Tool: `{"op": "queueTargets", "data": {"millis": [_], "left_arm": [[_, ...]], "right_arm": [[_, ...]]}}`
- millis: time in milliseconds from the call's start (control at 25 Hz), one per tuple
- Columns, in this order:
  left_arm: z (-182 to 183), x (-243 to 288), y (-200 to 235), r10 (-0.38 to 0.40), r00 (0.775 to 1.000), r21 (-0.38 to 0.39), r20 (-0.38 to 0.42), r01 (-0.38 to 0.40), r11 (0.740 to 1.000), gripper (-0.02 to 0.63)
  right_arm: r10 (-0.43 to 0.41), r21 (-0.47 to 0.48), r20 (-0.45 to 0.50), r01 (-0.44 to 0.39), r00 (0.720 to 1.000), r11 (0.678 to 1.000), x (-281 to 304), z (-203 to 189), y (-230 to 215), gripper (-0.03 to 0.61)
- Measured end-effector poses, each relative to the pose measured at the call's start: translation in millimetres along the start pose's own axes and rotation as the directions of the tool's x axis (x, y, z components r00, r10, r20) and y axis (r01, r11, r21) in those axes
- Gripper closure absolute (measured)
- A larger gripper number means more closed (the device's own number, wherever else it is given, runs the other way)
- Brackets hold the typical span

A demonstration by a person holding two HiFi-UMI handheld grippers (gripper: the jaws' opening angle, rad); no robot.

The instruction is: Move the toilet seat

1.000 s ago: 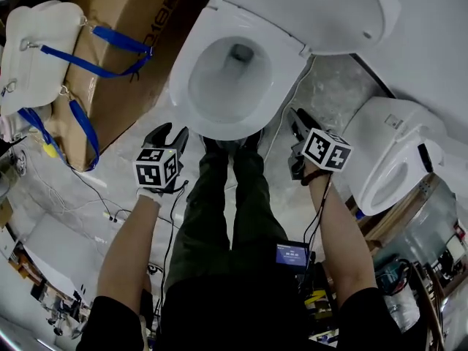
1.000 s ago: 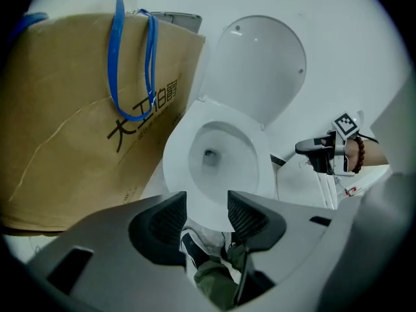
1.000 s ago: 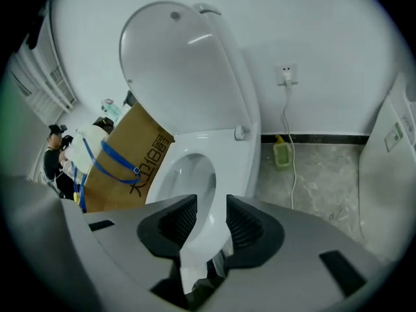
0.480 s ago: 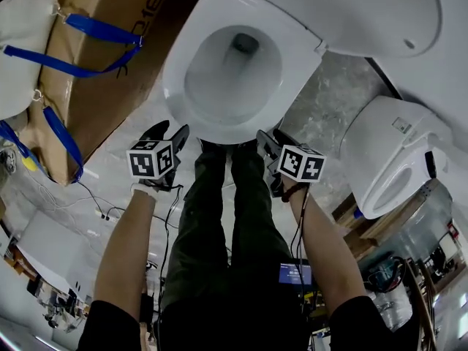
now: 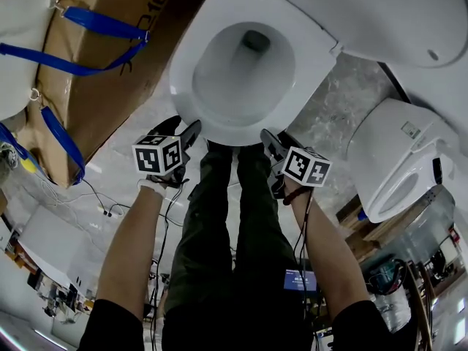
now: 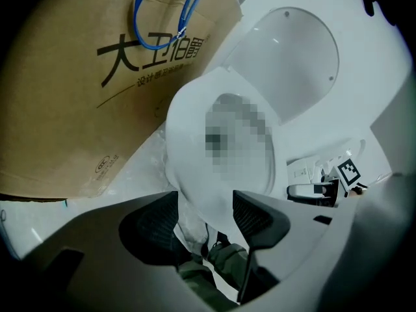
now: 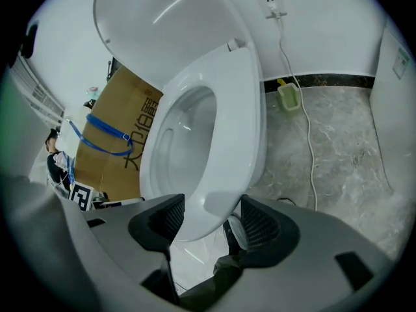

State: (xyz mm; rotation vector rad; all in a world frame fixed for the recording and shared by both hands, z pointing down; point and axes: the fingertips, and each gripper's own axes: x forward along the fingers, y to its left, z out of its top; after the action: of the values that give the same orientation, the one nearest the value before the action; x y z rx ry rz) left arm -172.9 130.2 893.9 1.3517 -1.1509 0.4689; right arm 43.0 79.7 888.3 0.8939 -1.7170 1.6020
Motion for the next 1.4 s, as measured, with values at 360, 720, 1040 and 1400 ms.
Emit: {"op": "queueTargets", "data": {"millis": [360, 720, 1040, 1400], "left_arm": [[1.2, -1.4, -8.4, -0.004, 0.999, 0.037, -0.045, 0.005, 0.999, 0.360], [5.1, -17.8, -17.7, 0.016, 1.000, 0.088, -0.019, -0.014, 0.996, 0.359], [14.6, -50.4, -37.9, -0.012, 0.999, 0.094, 0.048, 0.008, 0.996, 0.359], [30.3, -84.0, -60.5, -0.024, 0.992, 0.077, 0.124, 0.014, 0.997, 0.359]], "right_arm": [[0.013, 0.085, 0.014, -0.014, 1.000, 0.996, -4.2, 5.1, 0.7, 0.311], [0.034, 0.173, 0.021, -0.037, 0.999, 0.984, -17.1, 8.5, 11.1, 0.311], [0.055, 0.158, 0.010, -0.056, 0.998, 0.986, -41.2, 10.4, 28.2, 0.311], [0.092, 0.238, 0.054, -0.102, 0.994, 0.966, -67.1, 20.6, 44.9, 0.311]]}}
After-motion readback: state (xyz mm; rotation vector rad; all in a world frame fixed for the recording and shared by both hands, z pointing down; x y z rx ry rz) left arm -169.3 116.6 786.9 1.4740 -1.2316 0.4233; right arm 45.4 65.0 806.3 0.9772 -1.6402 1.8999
